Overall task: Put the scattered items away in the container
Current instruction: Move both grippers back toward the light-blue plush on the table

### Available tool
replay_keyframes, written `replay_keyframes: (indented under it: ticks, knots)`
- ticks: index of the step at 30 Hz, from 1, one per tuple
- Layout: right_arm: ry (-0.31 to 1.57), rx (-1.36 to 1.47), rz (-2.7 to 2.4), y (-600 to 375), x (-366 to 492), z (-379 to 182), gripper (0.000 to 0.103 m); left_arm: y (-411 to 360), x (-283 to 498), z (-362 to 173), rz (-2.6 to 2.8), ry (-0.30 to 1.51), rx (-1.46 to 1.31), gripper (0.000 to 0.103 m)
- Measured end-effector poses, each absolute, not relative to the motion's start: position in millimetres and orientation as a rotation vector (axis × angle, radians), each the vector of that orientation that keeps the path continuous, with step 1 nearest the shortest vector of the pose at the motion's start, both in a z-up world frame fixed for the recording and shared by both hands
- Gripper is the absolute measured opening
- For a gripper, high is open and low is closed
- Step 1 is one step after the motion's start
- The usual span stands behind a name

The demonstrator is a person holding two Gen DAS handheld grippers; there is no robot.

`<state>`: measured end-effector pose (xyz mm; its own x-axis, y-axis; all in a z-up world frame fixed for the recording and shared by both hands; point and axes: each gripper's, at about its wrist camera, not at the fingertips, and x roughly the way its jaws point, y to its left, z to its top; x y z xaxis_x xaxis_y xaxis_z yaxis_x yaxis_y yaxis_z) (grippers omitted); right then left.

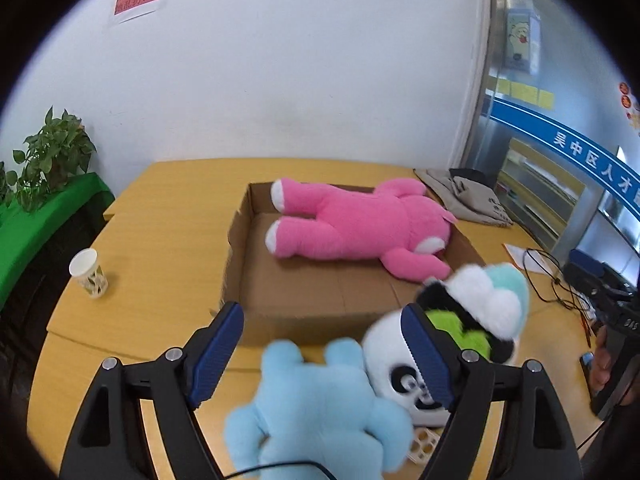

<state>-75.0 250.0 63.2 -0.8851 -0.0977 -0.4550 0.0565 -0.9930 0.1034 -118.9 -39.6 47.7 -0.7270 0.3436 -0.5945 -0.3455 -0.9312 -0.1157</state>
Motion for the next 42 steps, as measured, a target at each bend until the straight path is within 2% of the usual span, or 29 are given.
replay_keyframes:
  ticks: [5, 11, 18, 26, 35, 42]
  knots:
    - [-0.248, 0.859, -2.923, 240, -46, 39, 0.103, -31, -84, 41, 2.567, -0.024, -0.92, 0.081]
    - [-0.274, 0.971, -2.922, 241, -25, 19, 0.103, -15, -61, 31, 2.516, -0.048, -0.964, 0.081]
    - [-0.305, 0.985, -2.888, 240, -6, 13, 0.103, -17, -25, 47, 2.492, -0.04, -0.941, 0.081]
    - [-0.362, 0.995, -2.845, 239, 9, 3, 0.103, -4, -28, 12, 2.47, -0.056, -1.096, 0.081]
    - [-0.404, 1.068, -2.796, 234, 17, -11, 0.103, -4, -34, -7, 2.445, -0.056, -1.124, 0.081]
    - [-0.353, 1.162, -2.78, 213, 7, -23, 0.103, -26, -42, -27, 2.423, -0.109, -1.177, 0.081]
